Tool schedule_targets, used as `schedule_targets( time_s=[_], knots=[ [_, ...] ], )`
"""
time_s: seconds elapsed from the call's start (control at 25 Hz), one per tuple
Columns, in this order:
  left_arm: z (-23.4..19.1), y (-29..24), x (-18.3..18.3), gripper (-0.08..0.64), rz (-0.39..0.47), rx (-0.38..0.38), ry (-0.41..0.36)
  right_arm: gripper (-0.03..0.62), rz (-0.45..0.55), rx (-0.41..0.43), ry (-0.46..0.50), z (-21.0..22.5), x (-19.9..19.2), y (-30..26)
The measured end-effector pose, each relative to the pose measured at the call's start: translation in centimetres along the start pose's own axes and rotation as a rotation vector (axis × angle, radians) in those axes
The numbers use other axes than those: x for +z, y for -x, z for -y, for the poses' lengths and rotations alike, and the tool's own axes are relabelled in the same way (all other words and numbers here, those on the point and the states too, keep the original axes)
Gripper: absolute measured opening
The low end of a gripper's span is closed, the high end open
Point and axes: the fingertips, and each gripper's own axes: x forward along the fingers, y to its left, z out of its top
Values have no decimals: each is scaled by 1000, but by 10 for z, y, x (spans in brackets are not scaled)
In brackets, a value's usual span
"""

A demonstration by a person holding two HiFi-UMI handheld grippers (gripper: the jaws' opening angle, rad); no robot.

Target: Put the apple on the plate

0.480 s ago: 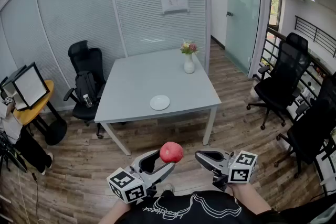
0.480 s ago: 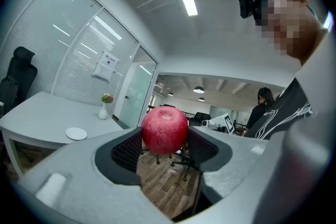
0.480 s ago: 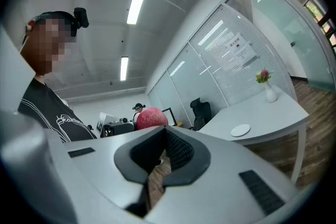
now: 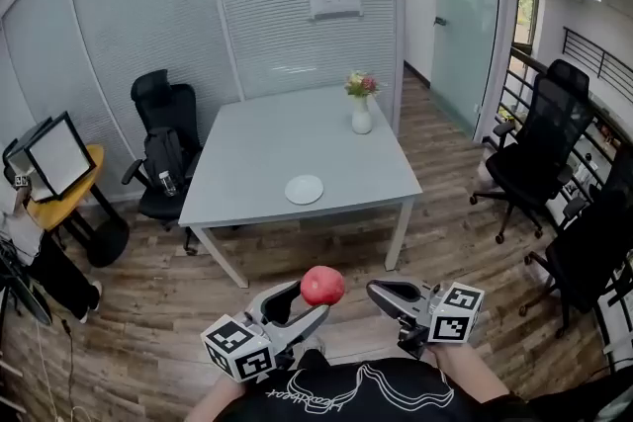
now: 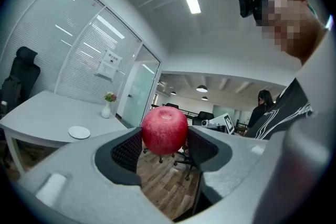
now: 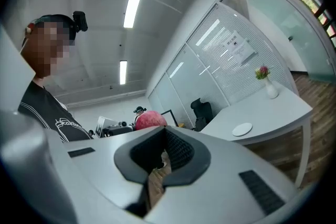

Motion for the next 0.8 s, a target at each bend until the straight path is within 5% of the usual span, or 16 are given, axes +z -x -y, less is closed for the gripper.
schedule_targets(
  time_s=[0.4,0.8],
  knots=[
    [-44,-26,2,279,-23,-7,11,9,-12,-37,-6,43,1,-20],
    [-136,-75,21,279,-77,-37,40,9,-8,-100,-51,124,22,-75]
  ],
)
